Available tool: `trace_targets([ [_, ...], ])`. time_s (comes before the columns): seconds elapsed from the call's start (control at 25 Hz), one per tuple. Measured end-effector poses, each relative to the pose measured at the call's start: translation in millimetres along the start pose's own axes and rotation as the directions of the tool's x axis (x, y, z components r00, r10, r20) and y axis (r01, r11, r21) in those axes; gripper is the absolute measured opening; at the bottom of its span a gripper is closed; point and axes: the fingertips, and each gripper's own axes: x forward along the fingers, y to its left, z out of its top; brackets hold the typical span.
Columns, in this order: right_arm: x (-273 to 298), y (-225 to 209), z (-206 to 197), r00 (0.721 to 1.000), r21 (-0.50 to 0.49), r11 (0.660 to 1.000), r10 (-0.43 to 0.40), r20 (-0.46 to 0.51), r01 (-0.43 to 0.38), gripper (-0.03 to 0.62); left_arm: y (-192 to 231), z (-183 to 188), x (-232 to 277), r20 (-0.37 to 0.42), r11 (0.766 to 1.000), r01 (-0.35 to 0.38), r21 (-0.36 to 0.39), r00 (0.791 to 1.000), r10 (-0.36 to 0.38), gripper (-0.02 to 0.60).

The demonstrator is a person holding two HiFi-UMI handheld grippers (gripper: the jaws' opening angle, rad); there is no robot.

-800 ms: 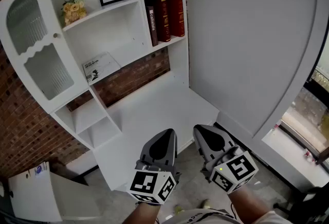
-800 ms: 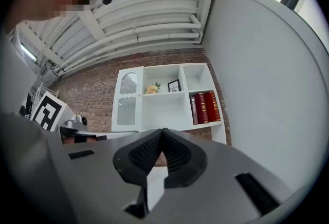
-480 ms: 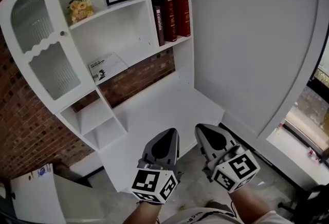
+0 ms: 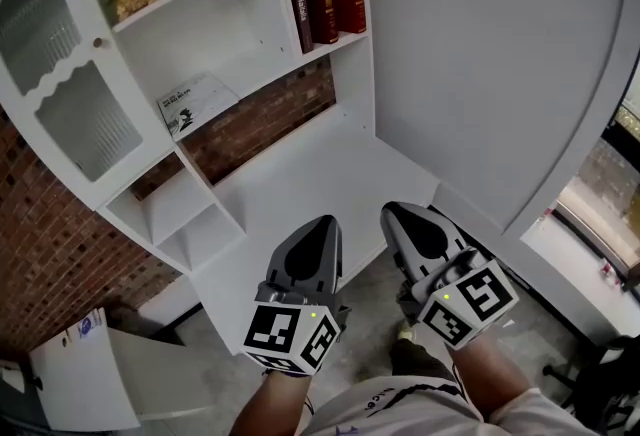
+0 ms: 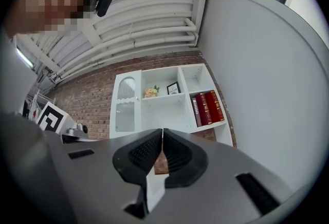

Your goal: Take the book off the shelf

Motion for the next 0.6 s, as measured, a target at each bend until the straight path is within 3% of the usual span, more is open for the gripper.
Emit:
trace_targets([
  [0.28, 41.5, -38.0, -16.1, 0.999, 0.018, 0.999, 0.038, -0.013, -0.038, 0.018, 20.5, -13.2, 46.3, -0.022, 0.999, -0.035, 0.020, 0.999, 0.036, 0.011],
  [0.6, 122.5, -111.7, -8.7, 0.994, 0.014, 0.994, 0.109, -0.025, -0.109, 0.020, 49.4, -3.3, 142.0, -0.011, 0.993, -0.102, 0.062, 0.995, 0.103, 0.011],
])
